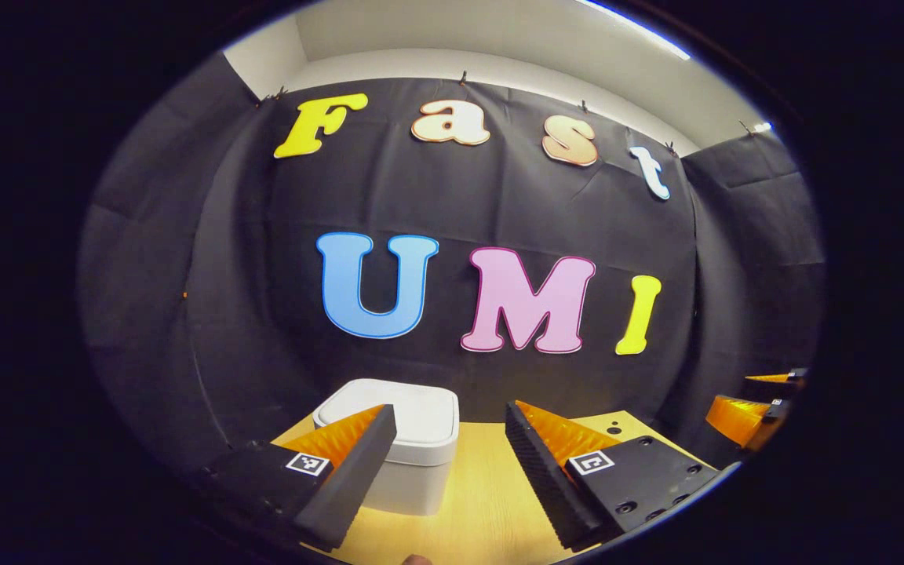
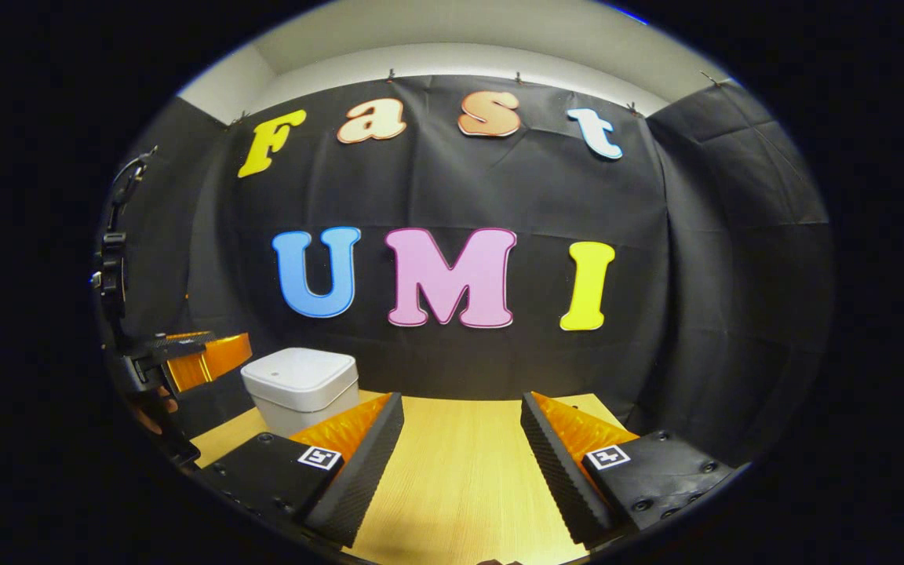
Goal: Press the lid of the desktop garbage bin to open it, pick up the crumpled paper on the desktop and throw it into the bin, then pick up the pop can on the desktop and drop it into the bin, and finally close the garbage bin lid.
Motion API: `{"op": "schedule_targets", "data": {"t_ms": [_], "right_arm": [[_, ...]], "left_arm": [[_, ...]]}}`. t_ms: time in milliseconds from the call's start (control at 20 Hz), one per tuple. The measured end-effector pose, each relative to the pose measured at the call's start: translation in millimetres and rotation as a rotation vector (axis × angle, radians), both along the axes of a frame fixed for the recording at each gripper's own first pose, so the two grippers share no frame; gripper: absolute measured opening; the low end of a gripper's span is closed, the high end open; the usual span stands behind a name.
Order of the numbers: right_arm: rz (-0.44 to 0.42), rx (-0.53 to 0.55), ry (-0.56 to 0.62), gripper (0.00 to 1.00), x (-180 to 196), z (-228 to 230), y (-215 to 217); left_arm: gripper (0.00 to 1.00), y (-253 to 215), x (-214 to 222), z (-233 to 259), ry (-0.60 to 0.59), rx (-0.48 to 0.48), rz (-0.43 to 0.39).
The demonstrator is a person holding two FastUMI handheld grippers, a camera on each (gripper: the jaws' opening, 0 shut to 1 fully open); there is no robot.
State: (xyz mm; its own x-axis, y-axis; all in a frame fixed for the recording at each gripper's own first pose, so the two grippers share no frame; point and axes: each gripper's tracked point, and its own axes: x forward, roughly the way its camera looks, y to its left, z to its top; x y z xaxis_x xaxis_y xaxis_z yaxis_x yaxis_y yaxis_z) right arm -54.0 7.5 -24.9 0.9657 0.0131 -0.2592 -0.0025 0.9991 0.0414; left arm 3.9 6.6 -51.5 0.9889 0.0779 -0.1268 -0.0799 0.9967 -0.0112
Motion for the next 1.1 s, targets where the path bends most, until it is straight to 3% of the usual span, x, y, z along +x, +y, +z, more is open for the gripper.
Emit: {"op": "schedule_targets", "data": {"t_ms": [500, 1100], "right_arm": [[-0.015, -0.013, -0.028, 0.97, -12.8, 6.8, 6.0], [0.015, 0.008, -0.066, 0.97, -12.8, 16.2, 15.2]], "left_arm": [[0.95, -8.2, -21.4, 16.4, -0.091, 0.030, -0.034], [0.95, -27.7, -25.6, 20.1, -0.112, 0.056, -0.073]]}}
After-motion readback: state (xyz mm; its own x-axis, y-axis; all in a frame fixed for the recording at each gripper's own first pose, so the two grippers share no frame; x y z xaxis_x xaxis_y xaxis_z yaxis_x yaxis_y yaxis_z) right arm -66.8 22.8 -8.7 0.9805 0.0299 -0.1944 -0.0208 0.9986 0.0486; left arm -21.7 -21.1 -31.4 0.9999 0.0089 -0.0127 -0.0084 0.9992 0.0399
